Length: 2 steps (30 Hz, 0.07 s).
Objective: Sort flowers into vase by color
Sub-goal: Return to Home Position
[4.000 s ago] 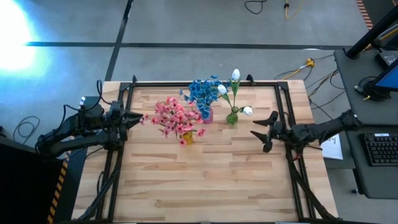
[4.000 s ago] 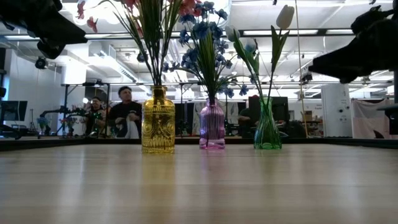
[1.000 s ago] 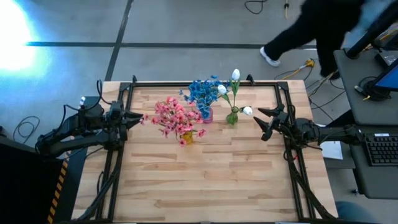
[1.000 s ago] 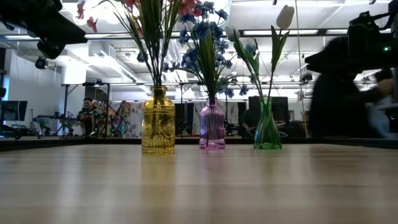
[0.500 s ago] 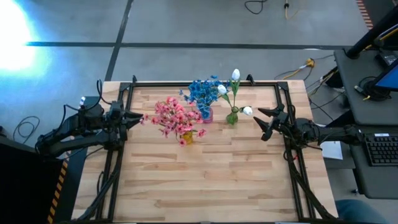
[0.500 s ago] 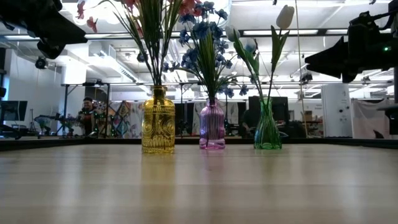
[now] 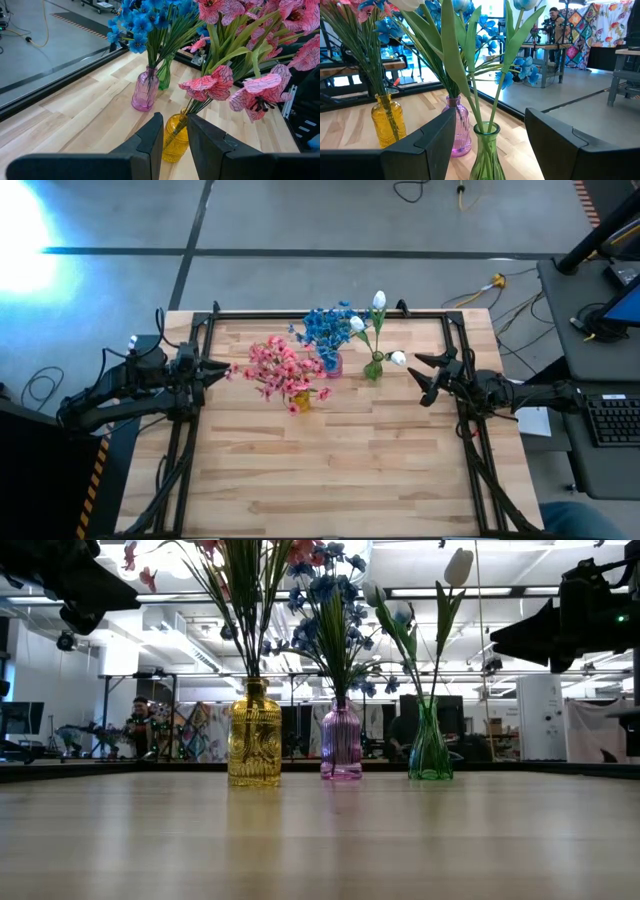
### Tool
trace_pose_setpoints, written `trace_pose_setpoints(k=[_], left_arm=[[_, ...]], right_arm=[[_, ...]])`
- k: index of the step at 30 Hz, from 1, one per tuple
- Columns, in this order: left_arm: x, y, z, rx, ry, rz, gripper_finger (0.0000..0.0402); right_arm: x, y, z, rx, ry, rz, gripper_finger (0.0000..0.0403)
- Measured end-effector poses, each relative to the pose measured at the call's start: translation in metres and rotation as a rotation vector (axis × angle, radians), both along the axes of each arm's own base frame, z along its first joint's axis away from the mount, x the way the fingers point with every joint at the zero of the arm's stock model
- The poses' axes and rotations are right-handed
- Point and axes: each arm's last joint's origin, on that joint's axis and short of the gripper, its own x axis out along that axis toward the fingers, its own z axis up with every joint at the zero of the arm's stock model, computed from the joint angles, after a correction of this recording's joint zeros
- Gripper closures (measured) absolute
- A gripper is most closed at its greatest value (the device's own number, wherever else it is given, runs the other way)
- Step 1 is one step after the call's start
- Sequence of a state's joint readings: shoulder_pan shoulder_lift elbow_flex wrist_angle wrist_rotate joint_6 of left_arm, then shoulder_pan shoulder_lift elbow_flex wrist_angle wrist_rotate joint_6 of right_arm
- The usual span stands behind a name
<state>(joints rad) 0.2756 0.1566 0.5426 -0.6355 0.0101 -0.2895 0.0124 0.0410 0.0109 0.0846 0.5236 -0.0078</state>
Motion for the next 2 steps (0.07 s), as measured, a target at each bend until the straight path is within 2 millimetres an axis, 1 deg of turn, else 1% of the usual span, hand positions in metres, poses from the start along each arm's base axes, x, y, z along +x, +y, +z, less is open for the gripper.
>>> trace_pose_setpoints(k=[2], left_arm=[[0.0, 0.0, 0.0, 0.0, 0.0, 0.0, 0.0327]], right_arm=[[0.0, 0.0, 0.0, 0.0, 0.0, 0.0, 0.0174]])
